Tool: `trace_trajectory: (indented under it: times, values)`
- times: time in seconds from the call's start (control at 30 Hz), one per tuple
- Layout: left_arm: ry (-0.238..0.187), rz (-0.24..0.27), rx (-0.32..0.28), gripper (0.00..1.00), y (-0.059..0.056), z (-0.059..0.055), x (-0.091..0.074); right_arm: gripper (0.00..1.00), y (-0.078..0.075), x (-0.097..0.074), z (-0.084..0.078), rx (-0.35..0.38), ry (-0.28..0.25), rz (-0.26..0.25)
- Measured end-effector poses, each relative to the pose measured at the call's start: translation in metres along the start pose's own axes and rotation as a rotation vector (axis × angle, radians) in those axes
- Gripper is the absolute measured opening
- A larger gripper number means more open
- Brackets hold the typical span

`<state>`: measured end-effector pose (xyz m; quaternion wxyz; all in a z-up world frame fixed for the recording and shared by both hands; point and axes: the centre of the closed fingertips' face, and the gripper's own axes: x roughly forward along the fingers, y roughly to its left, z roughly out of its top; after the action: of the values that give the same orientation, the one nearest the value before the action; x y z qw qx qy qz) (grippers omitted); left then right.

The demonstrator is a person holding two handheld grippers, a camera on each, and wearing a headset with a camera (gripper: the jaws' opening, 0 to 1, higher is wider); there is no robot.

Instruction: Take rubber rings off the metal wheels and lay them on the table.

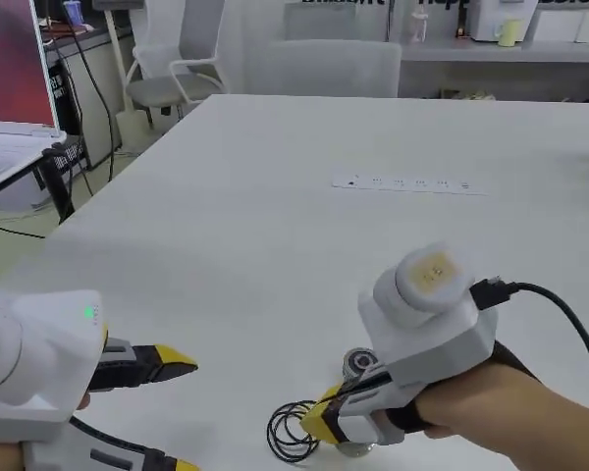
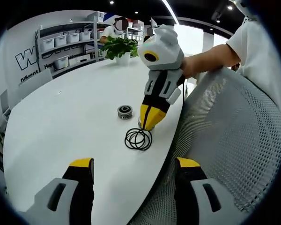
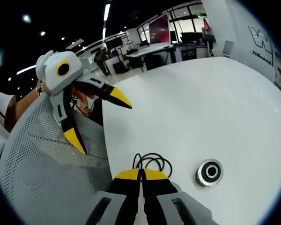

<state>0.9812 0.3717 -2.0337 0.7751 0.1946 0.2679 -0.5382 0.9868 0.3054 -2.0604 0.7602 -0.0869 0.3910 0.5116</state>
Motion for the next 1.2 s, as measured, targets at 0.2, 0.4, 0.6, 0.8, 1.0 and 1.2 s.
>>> trace_trajectory:
  times: [0.2, 0.4, 0.6, 0.8, 1.0, 1.2]
  values:
    - [0.001, 0.0, -0.002, 0.68, 0.0, -0.001, 0.0, 0.0, -0.007, 0.004, -0.005, -0.01, 0.009, -0.032]
    - [-0.005, 0.001, -0.005, 0.68, 0.001, 0.0, 0.0, 0.0, -0.009, 0.005, -0.008, -0.03, 0.02, -0.045]
    - [-0.003, -0.003, -0.005, 0.68, -0.001, -0.001, 0.0, 0.0, -0.01, 0.005, -0.01, -0.038, 0.029, -0.052]
    - [-0.011, -0.003, -0.014, 0.68, -0.001, 0.001, 0.0, 0.02, -0.012, 0.005, -0.01, -0.048, 0.029, -0.056]
    - [-0.002, -0.012, -0.007, 0.68, -0.003, -0.001, 0.001, 0.07, -0.018, -0.001, -0.006, -0.058, 0.018, -0.078]
    - [-0.005, -0.012, -0.013, 0.68, -0.003, 0.0, 0.001, 0.15, -0.015, -0.01, 0.003, -0.086, 0.004, -0.07]
